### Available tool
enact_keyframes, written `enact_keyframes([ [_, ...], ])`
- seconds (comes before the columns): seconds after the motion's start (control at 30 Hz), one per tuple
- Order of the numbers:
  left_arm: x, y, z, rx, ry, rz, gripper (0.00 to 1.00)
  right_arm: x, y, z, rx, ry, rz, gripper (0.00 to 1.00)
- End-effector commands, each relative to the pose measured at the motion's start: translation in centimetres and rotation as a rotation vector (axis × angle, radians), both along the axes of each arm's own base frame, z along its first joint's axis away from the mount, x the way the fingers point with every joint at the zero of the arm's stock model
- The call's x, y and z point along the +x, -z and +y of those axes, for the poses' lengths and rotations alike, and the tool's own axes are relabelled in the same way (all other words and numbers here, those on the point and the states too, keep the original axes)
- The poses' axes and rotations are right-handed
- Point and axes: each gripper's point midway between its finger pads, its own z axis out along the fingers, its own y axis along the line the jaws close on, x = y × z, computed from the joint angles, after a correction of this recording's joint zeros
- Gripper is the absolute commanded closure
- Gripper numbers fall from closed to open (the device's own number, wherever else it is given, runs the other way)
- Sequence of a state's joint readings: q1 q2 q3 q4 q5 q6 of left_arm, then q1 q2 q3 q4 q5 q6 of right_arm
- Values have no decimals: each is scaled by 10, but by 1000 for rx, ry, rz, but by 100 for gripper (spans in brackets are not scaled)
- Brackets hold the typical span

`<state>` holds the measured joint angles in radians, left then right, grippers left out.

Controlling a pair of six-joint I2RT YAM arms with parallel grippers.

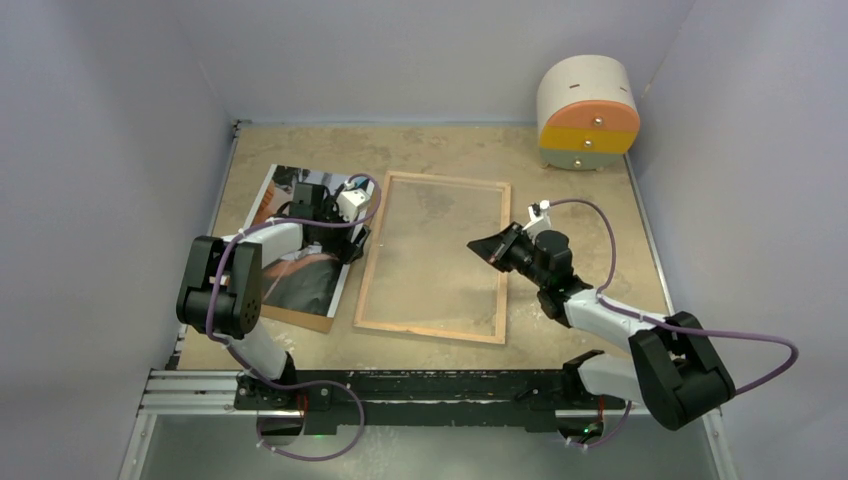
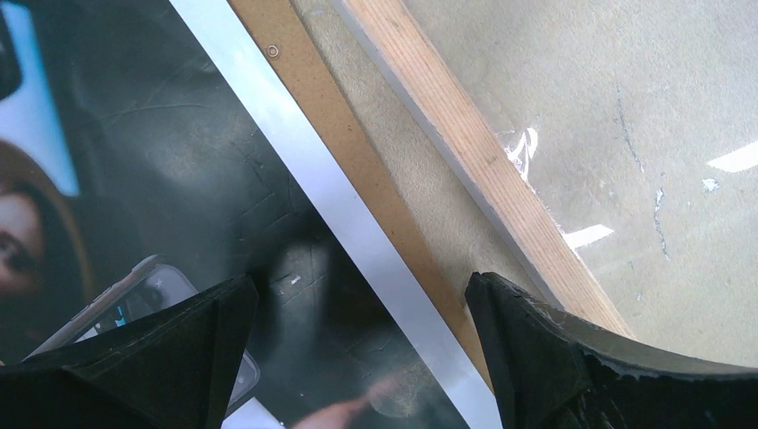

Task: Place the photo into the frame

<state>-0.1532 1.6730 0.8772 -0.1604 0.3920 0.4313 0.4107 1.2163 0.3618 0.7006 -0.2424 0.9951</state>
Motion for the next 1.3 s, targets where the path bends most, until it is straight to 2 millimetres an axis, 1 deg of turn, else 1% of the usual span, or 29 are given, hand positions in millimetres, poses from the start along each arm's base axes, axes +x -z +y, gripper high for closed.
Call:
enact_keyframes([
  [0.0, -23, 21, -2, 5, 20, 96, 4, 3, -48, 13, 72, -50, -161, 100],
  [0.23, -24, 22, -4, 1, 24, 104, 6, -2, -58, 17, 109, -72, -190, 100],
  [0.43, -24, 22, -4, -3, 24, 108, 7, 0, -56, 17, 129, -54, -163, 100],
  [0.7, -24, 21, -5, -7, 30, 106, 8, 1, -52, 23, 133, -51, -143, 100],
  [0.9, -25, 20, -5, -7, 35, 108, 8, -1, -49, 27, 126, -46, -134, 100],
  [1.07, -25, 19, -5, -5, 38, 107, 9, 2, -55, 28, 118, -40, -154, 100],
  [1.27, -26, 20, -5, -4, 44, 112, 9, 5, -61, 28, 49, -56, -182, 100],
])
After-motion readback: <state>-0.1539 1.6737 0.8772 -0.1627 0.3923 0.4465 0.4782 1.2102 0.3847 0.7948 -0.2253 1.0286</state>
